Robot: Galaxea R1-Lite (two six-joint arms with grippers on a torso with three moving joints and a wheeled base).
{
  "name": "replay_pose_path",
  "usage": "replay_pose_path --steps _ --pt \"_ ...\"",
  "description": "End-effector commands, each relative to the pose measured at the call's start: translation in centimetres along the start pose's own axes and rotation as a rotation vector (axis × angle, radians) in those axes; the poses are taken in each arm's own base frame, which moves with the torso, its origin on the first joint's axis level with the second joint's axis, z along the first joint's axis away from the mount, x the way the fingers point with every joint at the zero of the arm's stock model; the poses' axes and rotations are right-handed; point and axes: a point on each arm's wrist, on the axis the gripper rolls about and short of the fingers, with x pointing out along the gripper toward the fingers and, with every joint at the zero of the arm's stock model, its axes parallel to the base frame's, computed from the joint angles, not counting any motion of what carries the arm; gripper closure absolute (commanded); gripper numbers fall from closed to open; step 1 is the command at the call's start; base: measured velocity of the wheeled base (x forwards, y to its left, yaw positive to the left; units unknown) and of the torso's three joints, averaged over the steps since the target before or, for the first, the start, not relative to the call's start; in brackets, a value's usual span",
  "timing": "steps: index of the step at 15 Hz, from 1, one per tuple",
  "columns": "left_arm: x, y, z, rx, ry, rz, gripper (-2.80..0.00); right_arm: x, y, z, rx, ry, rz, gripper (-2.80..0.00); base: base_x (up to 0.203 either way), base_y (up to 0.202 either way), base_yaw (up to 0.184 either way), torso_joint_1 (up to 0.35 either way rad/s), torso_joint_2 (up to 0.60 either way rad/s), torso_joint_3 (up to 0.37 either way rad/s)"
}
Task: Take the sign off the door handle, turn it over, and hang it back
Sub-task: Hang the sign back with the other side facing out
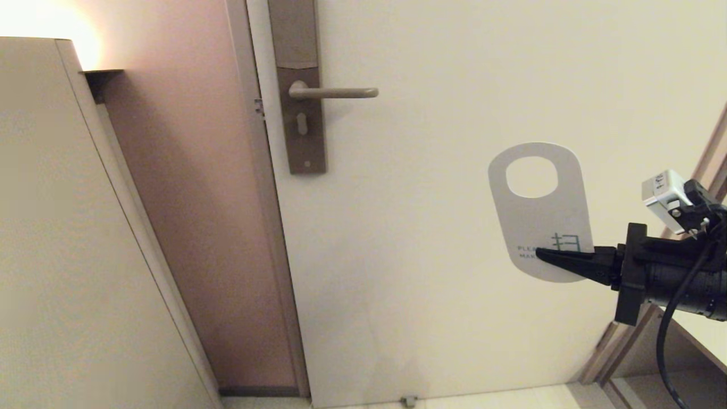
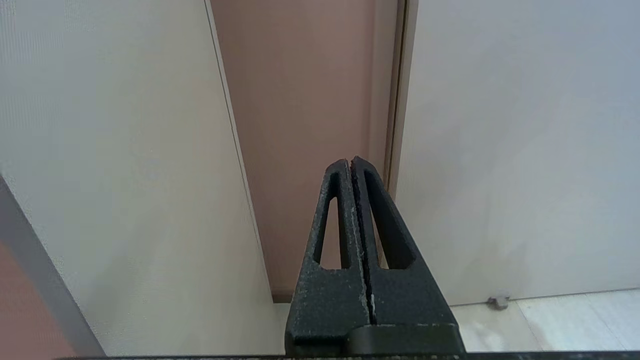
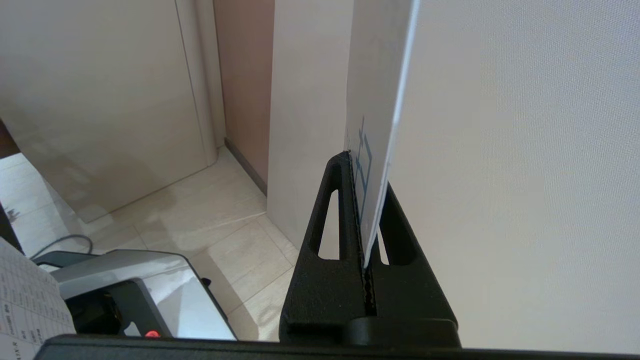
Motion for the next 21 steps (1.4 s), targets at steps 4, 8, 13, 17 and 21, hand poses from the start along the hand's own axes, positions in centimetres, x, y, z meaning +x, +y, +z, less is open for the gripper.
replay_pose_path --steps 4,8,13,17,21 --pt "0.0 0.0 0.0 -0.005 0.000 0.001 0.00 -0.2 0.1 0.1 -0.008 -0.008 0.002 0.00 0.000 0.000 0.000 0.000 0.00 0.000" --pt "0.0 0.0 0.0 -0.006 0.000 0.000 0.00 -0.3 0.0 0.8 -0.047 -0.068 -0.029 0.00 0.000 0.000 0.000 0.000 0.00 0.000" --pt "0.0 0.0 0.0 -0.006 0.000 0.000 0.00 -0.2 -0.2 1.1 -0.057 -0.080 -0.044 0.00 0.000 0.000 0.000 0.000 0.00 0.000" --pt "0.0 0.0 0.0 -0.006 0.000 0.000 0.00 1.0 -1.4 1.7 -0.081 -0.113 -0.093 0.00 0.000 0.000 0.000 0.000 0.00 0.000" --pt "0.0 0.0 0.0 -0.006 -0.001 0.002 0.00 1.3 -1.4 2.8 -0.080 -0.143 -0.087 0.00 0.000 0.000 0.000 0.000 0.00 0.000"
